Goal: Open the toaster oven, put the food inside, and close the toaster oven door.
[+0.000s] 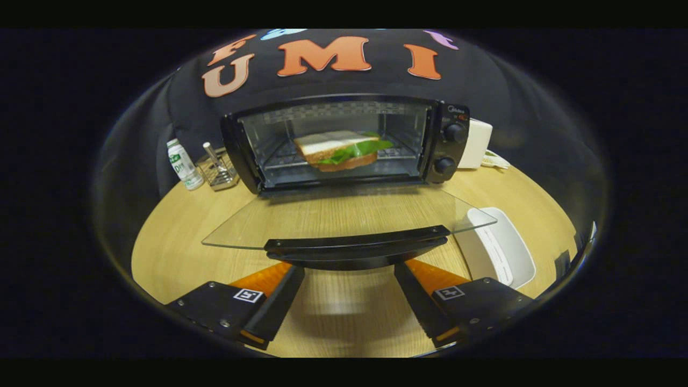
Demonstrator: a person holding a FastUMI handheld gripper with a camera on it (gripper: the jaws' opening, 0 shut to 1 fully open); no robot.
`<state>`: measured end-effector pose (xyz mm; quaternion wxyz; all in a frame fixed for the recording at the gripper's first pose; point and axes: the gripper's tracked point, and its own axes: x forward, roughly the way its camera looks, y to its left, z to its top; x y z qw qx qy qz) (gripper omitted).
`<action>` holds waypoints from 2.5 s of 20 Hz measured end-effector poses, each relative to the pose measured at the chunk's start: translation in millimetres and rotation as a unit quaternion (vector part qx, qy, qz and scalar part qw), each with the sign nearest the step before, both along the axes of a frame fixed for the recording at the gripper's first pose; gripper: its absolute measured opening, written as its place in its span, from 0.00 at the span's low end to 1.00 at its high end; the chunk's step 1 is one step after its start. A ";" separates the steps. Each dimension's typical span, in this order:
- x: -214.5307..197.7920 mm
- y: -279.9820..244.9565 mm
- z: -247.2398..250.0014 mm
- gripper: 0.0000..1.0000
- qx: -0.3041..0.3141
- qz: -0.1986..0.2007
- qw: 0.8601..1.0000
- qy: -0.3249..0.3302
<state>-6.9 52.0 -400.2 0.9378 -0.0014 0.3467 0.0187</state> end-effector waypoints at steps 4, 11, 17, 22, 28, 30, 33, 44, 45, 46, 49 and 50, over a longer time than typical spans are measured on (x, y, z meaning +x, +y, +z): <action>24.8 0.8 38.4 0.99 0.006 -0.002 0.999 -0.032; 62.9 8.6 67.8 1.00 -0.003 0.010 0.998 -0.060; 93.0 19.4 77.8 1.00 -0.002 0.013 0.997 -0.072; 117.2 29.3 87.0 0.99 -0.015 0.031 0.996 -0.086; 123.6 34.2 94.0 0.99 -0.016 0.036 0.995 -0.090; 121.9 28.7 105.0 1.00 -0.008 0.032 0.995 -0.099; 114.3 13.3 118.2 1.00 -0.007 0.027 0.993 -0.111; 97.0 -57.1 231.4 0.99 -0.009 0.018 0.982 -0.186; 94.1 -63.8 243.7 0.99 -0.010 0.018 0.980 -0.196; 94.1 -69.9 254.5 0.99 -0.009 0.018 0.979 -0.204; 86.9 -89.7 284.4 0.99 0.000 0.015 0.975 -0.222; 83.5 -97.6 292.4 0.99 0.002 0.012 0.973 -0.229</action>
